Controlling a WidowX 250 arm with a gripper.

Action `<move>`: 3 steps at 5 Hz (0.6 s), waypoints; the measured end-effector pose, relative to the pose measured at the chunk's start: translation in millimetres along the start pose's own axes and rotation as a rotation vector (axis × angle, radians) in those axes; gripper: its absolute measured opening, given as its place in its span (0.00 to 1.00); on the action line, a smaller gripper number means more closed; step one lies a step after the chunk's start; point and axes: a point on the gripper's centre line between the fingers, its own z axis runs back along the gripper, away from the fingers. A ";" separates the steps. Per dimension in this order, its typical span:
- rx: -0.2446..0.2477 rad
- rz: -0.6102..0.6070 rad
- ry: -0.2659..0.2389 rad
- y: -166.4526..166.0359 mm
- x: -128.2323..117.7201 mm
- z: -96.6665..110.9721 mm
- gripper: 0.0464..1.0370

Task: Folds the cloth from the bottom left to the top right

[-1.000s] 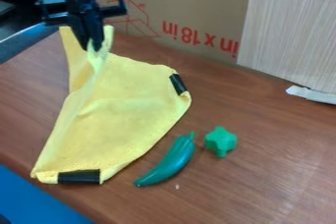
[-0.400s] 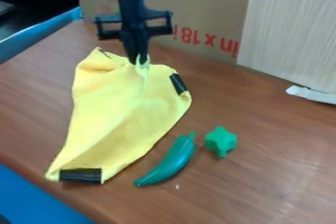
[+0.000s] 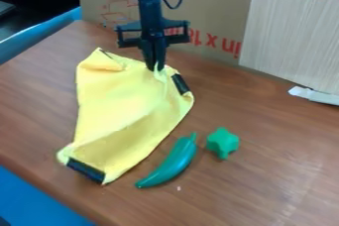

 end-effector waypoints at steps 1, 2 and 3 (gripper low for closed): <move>0.005 0.011 0.007 -7.1 6.6 -10.0 0.02; 0.018 0.012 0.002 -12.8 11.8 -20.6 0.02; 0.030 0.024 -0.008 -16.6 17.3 -31.0 0.04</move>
